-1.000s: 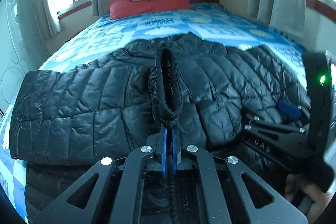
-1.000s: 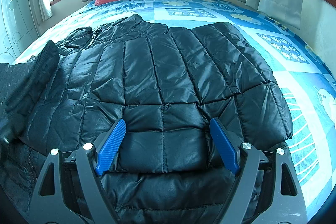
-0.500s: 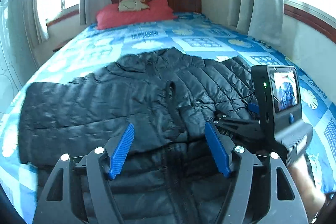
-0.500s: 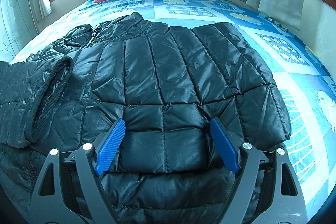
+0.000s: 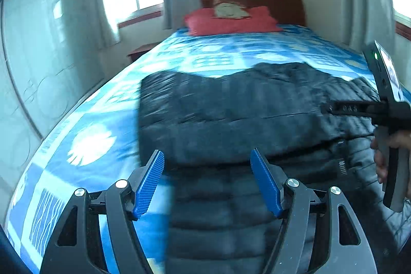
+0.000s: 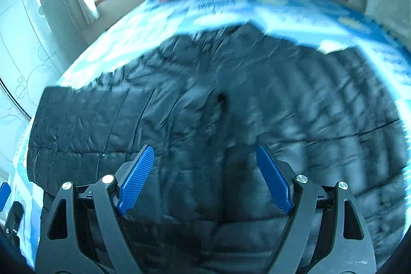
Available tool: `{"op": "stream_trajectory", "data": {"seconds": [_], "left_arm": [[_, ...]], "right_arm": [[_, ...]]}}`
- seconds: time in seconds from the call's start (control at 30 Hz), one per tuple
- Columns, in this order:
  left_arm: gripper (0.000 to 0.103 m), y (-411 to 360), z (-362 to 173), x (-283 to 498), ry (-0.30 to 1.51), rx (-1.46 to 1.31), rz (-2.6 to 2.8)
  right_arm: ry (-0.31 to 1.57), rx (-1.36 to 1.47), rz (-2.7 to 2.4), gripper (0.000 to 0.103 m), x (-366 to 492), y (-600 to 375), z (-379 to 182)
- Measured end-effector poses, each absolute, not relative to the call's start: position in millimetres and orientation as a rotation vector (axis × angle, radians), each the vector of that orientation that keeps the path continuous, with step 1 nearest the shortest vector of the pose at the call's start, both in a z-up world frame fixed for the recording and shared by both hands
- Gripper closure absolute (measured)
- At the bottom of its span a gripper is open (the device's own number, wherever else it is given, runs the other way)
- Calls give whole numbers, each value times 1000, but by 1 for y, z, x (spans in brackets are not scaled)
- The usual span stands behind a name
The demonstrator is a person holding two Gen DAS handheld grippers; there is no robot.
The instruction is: Fold large clothes
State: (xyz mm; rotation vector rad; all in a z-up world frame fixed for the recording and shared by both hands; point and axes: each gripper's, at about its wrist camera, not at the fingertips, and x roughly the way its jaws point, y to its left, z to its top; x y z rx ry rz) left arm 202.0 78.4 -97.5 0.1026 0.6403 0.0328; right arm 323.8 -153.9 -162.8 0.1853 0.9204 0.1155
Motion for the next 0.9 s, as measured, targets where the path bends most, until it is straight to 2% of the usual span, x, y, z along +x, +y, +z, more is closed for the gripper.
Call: {"op": "stream_trajectory", "data": {"seconds": [0.03, 0.07, 0.13, 0.37, 0.53, 0.77, 0.9], "left_arm": [[34, 86, -99, 201, 644, 94, 46], [34, 95, -100, 200, 648, 83, 62], [34, 108, -100, 198, 652, 69, 85], [34, 125, -89, 201, 627, 17, 106], [34, 116, -88, 213, 633, 4, 88], [34, 90, -92, 240, 648, 20, 54], [34, 77, -98, 261, 673, 44, 46]], "right_arm": [[941, 188, 122, 64, 326, -149, -168], [937, 189, 118, 68, 325, -145, -170], [923, 199, 136, 87, 322, -144, -165], [787, 162, 47, 89, 302, -187, -114], [755, 102, -95, 89, 296, -246, -103], [862, 141, -186, 88, 302, -320, -142], [913, 146, -170, 82, 302, -327, -165]]}}
